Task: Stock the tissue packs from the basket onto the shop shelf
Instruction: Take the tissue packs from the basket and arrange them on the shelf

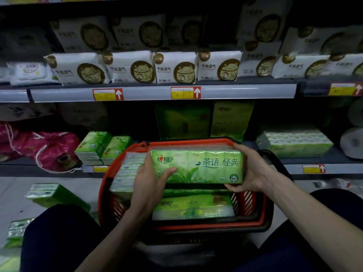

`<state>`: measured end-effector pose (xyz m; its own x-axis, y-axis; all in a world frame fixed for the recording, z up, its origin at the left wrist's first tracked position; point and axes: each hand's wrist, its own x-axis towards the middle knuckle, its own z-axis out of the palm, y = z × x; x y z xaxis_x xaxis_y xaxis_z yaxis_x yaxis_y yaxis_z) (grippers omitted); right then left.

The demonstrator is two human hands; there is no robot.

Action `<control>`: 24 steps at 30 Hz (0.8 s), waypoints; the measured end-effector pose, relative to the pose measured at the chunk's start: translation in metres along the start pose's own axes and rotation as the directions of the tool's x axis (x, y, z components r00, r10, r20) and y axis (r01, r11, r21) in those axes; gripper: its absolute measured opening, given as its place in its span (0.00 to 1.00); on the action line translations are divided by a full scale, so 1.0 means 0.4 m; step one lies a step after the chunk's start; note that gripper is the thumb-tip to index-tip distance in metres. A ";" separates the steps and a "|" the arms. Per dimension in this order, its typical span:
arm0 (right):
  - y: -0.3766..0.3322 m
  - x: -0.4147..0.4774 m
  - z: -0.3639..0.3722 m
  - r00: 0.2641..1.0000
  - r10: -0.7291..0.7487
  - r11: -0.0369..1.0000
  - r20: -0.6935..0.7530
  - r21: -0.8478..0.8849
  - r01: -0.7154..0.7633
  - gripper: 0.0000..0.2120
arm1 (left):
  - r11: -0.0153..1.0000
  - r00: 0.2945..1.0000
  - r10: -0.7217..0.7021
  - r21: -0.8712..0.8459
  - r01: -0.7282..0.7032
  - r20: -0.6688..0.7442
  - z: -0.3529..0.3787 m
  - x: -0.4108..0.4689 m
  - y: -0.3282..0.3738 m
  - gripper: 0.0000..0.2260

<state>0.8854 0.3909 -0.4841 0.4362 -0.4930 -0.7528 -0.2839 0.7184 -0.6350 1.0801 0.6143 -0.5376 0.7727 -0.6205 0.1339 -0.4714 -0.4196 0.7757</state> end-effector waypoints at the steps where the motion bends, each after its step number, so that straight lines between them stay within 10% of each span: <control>1: 0.000 -0.003 0.002 1.000 -0.005 1.000 0.004 -0.009 0.005 0.26 | 1.000 1.000 -0.001 -0.013 0.001 0.009 0.000 0.002 -0.002 0.41; 15: -0.011 -0.051 -0.056 0.970 -0.214 0.977 0.113 0.014 0.214 0.20 | 0.958 1.000 0.024 -0.284 -0.024 -0.004 -0.063 0.010 0.034 0.39; 19: -0.043 -0.075 -0.084 0.931 -0.331 0.943 0.156 0.005 0.334 0.20 | 0.576 0.944 -0.212 -0.748 0.329 0.253 -0.072 0.044 0.123 0.27; 24: -0.065 -0.096 -0.133 0.908 -0.373 0.922 0.188 -0.028 0.385 0.16 | 0.339 0.794 -0.271 -0.718 0.608 0.545 -0.069 0.052 0.224 0.24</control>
<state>0.8305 0.3650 -0.4481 0.6627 -0.6240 -0.4141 -0.1177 0.4593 -0.8805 1.0658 0.5821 -0.4482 0.5095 -0.7394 -0.4400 0.6155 -0.0441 0.7869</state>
